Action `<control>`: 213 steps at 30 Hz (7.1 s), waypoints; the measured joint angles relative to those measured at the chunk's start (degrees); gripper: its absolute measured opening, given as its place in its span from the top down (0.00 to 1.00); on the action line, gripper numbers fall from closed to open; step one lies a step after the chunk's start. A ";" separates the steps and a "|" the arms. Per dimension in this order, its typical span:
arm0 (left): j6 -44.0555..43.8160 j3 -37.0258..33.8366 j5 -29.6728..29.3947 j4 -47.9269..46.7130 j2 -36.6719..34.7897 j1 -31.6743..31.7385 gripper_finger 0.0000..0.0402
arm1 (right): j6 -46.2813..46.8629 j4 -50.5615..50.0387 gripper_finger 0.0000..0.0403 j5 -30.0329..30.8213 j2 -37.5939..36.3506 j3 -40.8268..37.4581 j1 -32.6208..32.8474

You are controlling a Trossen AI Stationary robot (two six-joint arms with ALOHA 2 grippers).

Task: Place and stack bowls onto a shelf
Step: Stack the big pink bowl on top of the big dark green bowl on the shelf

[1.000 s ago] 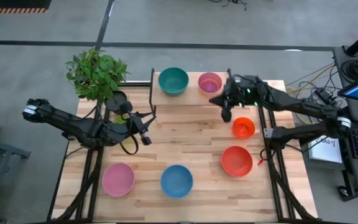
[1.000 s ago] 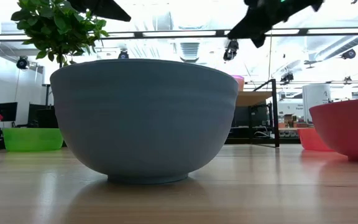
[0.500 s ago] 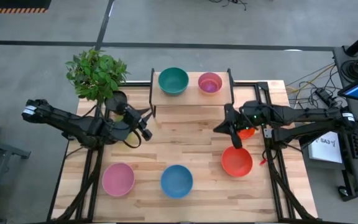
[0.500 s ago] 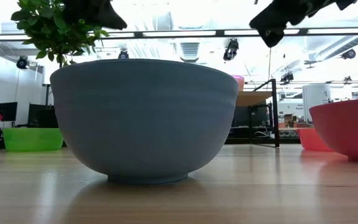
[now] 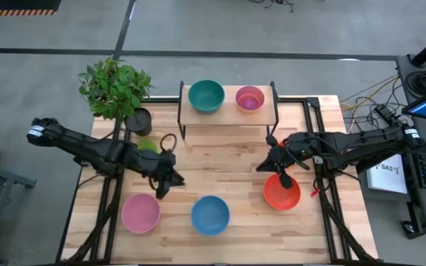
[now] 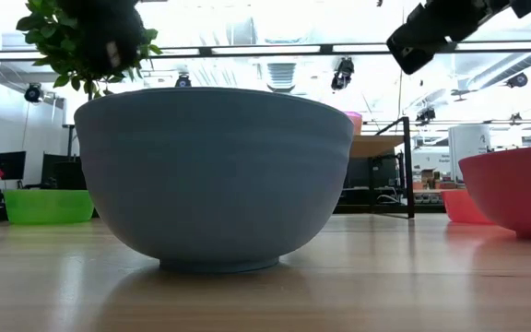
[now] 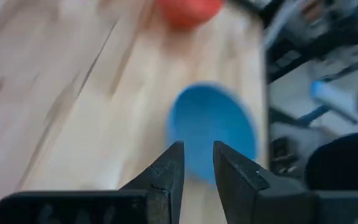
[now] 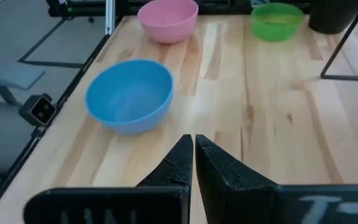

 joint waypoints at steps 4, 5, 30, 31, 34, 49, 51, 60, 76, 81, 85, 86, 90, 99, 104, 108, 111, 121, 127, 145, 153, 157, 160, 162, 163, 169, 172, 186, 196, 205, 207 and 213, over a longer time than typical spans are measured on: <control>-6.35 0.00 0.72 -6.04 2.59 0.08 0.83 | -0.71 -0.02 0.98 0.08 0.18 -0.88 0.00; -9.95 0.00 2.24 -7.36 3.22 0.08 0.83 | -0.95 0.07 0.98 0.51 0.22 -1.01 -0.02; -62.80 18.54 17.84 -34.95 23.35 -15.51 0.88 | -3.58 0.21 0.98 0.90 0.28 -3.77 -0.02; -63.49 19.90 17.84 -37.54 25.02 -16.00 0.88 | -3.58 0.21 0.98 0.89 0.28 -3.77 -0.02; -63.72 24.16 18.53 -42.41 30.18 -16.61 0.85 | -3.58 0.18 0.98 0.89 0.28 -3.77 -0.02; -55.74 30.05 13.05 -47.66 41.66 -16.66 0.61 | -3.48 0.15 0.98 0.87 0.27 -3.77 -0.02; -56.01 29.73 11.43 -47.26 41.66 -16.66 0.61 | -3.48 0.13 0.98 0.87 0.26 -3.77 -0.03; -58.22 24.94 9.24 -40.90 41.66 -16.68 0.66 | -3.50 0.11 0.98 0.87 0.27 -3.77 -0.02; -54.50 25.57 11.42 -39.26 41.66 -16.75 0.99 | -3.84 0.00 0.98 0.89 0.26 -3.77 -0.02; -41.29 32.96 13.67 -41.80 41.64 -16.75 1.00 | -3.95 -0.01 0.98 0.89 0.27 -3.77 -0.02; -30.62 40.83 12.17 -48.30 41.62 -16.68 1.00 | -3.98 -0.13 0.98 0.89 0.26 -3.77 -0.02; -28.71 42.70 10.87 -50.97 41.59 -16.61 1.00 | -3.98 -0.15 0.98 0.89 0.28 -3.77 -0.02; -21.40 50.18 3.17 -57.92 41.57 -16.06 1.00 | -3.99 -0.17 0.98 0.89 0.27 -3.77 -0.02; 0.45 61.36 -15.06 -58.55 41.57 -9.31 1.00 | -4.34 -0.25 0.98 0.89 0.26 -3.77 -0.03; 15.00 65.75 -19.04 -58.34 41.57 -2.49 1.00 | -4.42 -0.41 0.98 0.89 0.26 -3.80 -0.02; 25.54 69.13 -19.50 -58.33 41.57 4.11 1.00 | -4.42 -0.43 0.98 0.89 0.28 -3.77 -0.02; 32.09 71.20 -19.52 -58.31 41.57 9.22 1.00 | -4.35 -0.43 0.98 0.89 0.26 -3.80 -0.02; 48.25 74.84 -19.55 -53.23 41.57 25.44 1.00 | -4.29 -0.48 0.98 0.87 0.26 -3.79 -0.02; 52.71 74.75 -17.91 -51.47 42.04 31.94 1.00 | -4.41 -0.52 0.98 0.89 0.27 -3.78 -0.03; 58.41 74.84 -17.46 -51.29 47.21 35.38 1.00 | -4.89 -0.65 0.98 0.89 0.26 -3.80 -0.04; 58.28 74.79 -17.46 -51.27 47.47 35.34 1.00 | -5.11 -0.68 0.98 0.89 0.26 -3.80 -0.04; 58.02 74.79 -17.46 -51.27 47.47 35.36 1.00 | -5.11 -0.72 0.98 0.89 0.28 -3.80 -0.04; 57.98 74.79 -17.01 -51.29 47.47 35.34 1.00 | -5.11 -0.72 0.98 0.89 0.26 -3.80 -0.04; 57.71 74.79 -15.72 -51.48 47.46 35.34 1.00 | -5.11 -0.74 0.98 0.89 0.26 -3.80 -0.04; 57.31 74.77 -15.27 -51.65 47.47 35.34 1.00 | -5.09 -0.72 0.98 0.90 0.27 -3.80 -0.04; 56.68 74.74 -12.40 -52.46 47.45 35.34 1.00 | -5.09 -0.75 0.98 0.89 0.26 -3.80 -0.04; 56.66 74.73 -12.37 -52.48 47.45 35.34 1.00 | -5.09 -0.78 0.98 0.89 0.28 -3.80 -0.04; 56.61 74.73 -12.39 -52.48 47.45 35.34 0.96 | -5.08 -0.96 0.98 0.89 0.27 -3.80 -0.04; 56.86 74.73 -12.41 -52.48 47.40 35.34 0.75 | -5.07 -1.00 0.98 0.89 0.26 -3.80 -0.04; 58.32 77.24 -12.48 -53.22 47.39 35.31 0.66 | -5.07 -1.00 0.98 0.91 0.27 -3.80 -0.04; 58.41 79.16 -12.50 -53.89 47.39 35.31 0.65 | -5.07 -1.00 0.98 0.91 0.27 -3.80 -0.04; 56.85 86.04 -10.50 -53.76 47.31 35.35 0.64 | -5.67 -1.00 0.98 0.91 0.28 -3.80 -0.04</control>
